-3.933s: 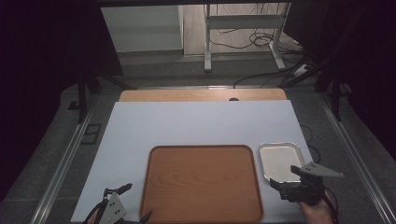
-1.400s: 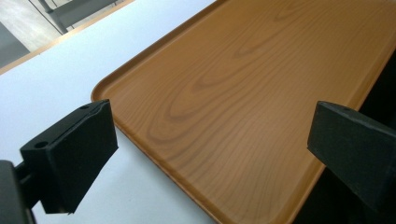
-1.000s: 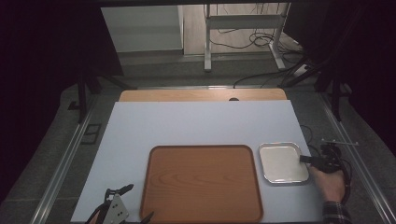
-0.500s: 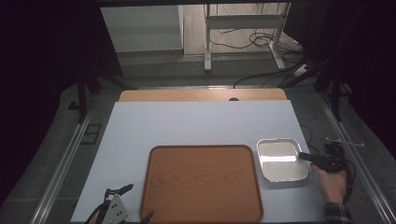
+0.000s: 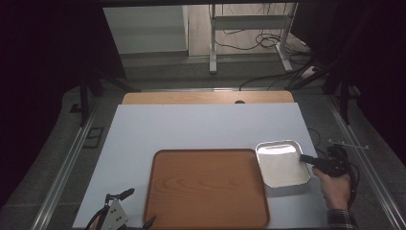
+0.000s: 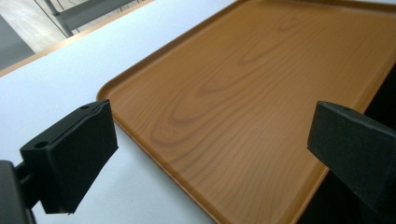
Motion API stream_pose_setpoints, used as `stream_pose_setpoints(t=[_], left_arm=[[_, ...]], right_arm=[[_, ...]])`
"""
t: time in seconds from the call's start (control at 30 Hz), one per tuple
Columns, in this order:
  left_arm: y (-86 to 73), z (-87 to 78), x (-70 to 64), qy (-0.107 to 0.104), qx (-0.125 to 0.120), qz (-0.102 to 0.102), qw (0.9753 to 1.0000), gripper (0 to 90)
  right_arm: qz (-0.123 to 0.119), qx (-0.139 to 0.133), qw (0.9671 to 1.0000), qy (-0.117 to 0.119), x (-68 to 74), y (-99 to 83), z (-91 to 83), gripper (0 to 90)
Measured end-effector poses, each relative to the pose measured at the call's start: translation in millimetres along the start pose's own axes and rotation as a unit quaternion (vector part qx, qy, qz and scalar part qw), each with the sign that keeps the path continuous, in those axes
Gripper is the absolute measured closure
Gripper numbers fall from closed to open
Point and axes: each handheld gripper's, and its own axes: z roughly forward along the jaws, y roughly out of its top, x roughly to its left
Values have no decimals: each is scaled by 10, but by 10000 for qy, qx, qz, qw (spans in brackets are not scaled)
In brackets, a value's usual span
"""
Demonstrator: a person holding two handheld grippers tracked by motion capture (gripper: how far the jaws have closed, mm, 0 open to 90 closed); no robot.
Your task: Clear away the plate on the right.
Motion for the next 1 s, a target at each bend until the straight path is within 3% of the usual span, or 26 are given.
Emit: stream_pose_setpoints(t=[0.2,0.33,0.47,0.53,0.83,1.0], left_arm=[[-35,-49,53,37,-275,-316,9991,12],[-70,-89,96,33,-534,-612,9967,15],[-87,-99,131,92,-621,-881,9941,20],[-85,-97,128,105,-606,-873,9943,21],[-47,-55,48,247,-382,-447,9980,20],[-49,-56,50,248,-390,-453,9979,26]], right_arm=[[-51,-42,9999,102,117,1,7,863],[-115,-35,9998,157,200,0,24,863],[-180,17,9996,216,301,-2,71,862],[-192,28,9996,226,325,-2,86,862],[-288,170,9984,445,567,-1,262,862],[-256,254,9972,648,718,-9,393,862]])
